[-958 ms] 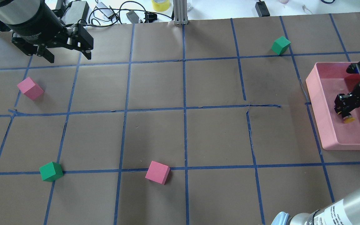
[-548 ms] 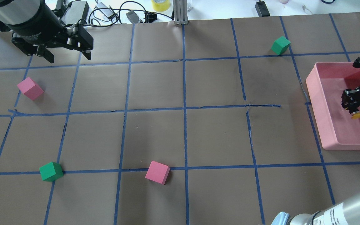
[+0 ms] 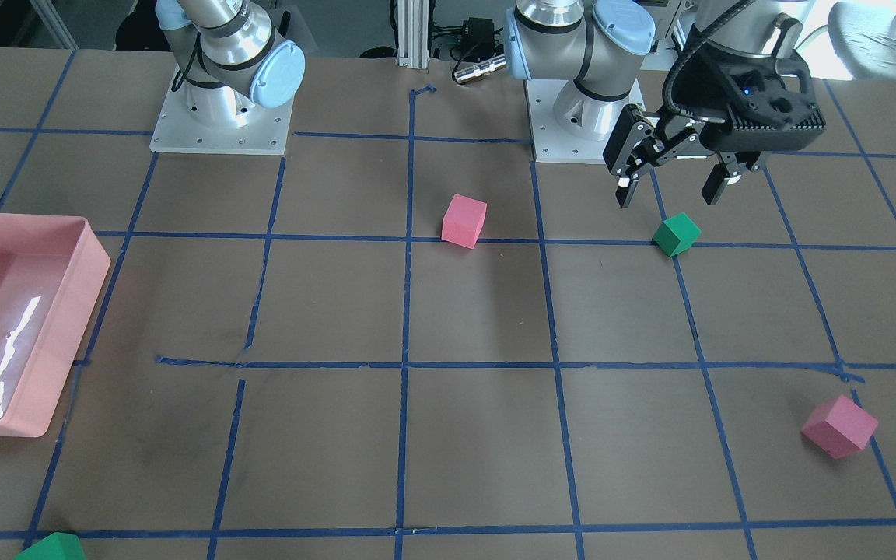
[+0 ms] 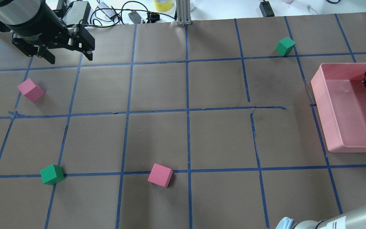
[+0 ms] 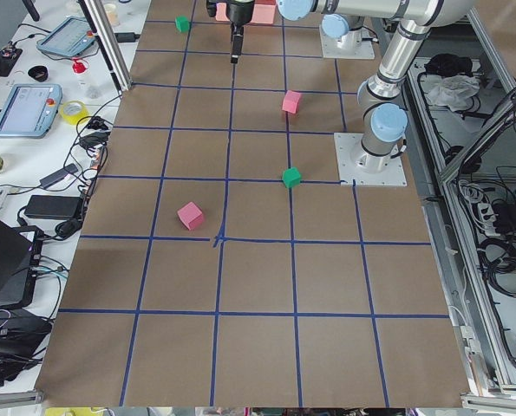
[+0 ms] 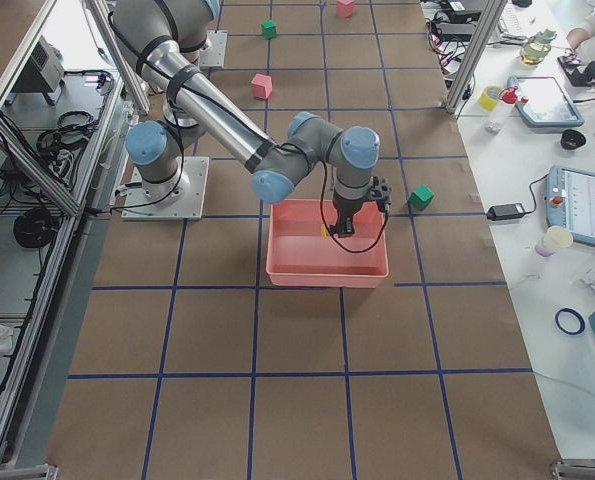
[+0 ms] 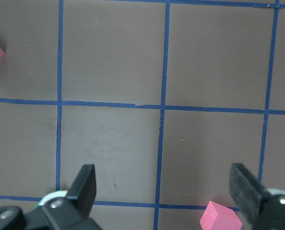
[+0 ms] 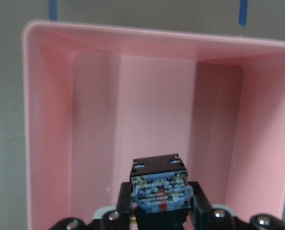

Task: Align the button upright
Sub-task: 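Lift the switch out of the bin and carry it toward the table center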

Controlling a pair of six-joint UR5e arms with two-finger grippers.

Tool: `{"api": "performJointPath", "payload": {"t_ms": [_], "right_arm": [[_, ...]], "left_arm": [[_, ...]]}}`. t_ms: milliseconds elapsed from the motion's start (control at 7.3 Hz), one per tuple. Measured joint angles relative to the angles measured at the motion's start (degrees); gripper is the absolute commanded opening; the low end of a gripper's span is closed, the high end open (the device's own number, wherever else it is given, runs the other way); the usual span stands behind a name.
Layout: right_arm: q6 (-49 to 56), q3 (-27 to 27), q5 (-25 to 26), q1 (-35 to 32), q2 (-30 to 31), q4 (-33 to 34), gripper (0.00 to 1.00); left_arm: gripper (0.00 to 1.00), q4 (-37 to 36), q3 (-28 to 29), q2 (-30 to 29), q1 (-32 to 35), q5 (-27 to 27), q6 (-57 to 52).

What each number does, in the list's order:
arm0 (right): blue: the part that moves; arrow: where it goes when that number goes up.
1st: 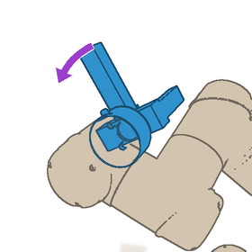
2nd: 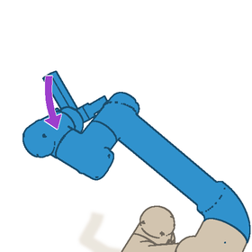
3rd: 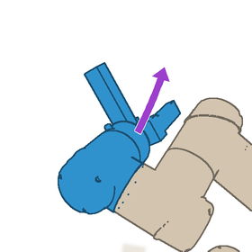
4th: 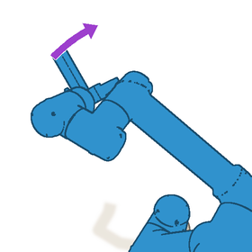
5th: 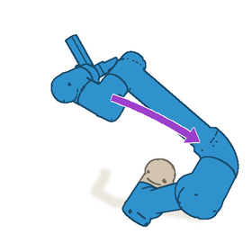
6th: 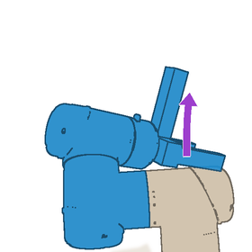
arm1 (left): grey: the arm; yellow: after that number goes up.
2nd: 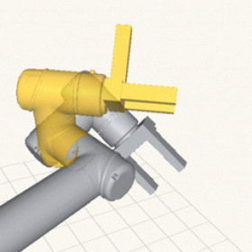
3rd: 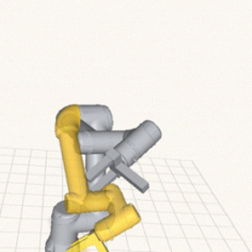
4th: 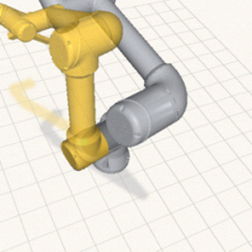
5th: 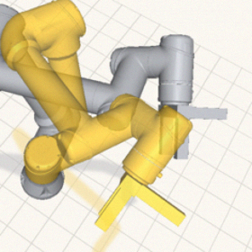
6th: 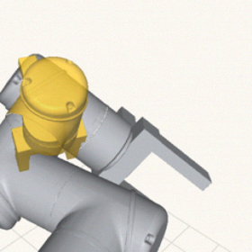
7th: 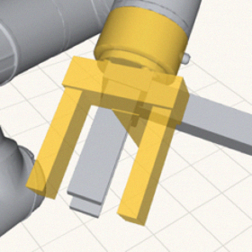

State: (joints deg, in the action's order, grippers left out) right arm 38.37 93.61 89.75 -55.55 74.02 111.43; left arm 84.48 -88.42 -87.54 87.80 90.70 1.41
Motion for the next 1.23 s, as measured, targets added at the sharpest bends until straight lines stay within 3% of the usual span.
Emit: {"api": "performJointPath", "payload": {"t_ms": [274, 548, 1232], "right_arm": [[-5.1, -3.4, -0.5, -8.4, 2.6, -3.2, 0.0], [-16.6, -4.3, 0.5, -18.8, 2.8, -3.1, 0.0], [-48.6, -4.5, 0.3, -41.0, -5.8, 2.7, 0.0]], "left_arm": [[1.0, 0.0, 0.0, 0.0, 0.0, 0.0, 0.0], [1.0, 0.0, 0.0, 0.0, 0.0, 0.0, 0.0], [1.0, 0.0, 0.0, 0.0, -0.1, 0.0, 0.0]]}}
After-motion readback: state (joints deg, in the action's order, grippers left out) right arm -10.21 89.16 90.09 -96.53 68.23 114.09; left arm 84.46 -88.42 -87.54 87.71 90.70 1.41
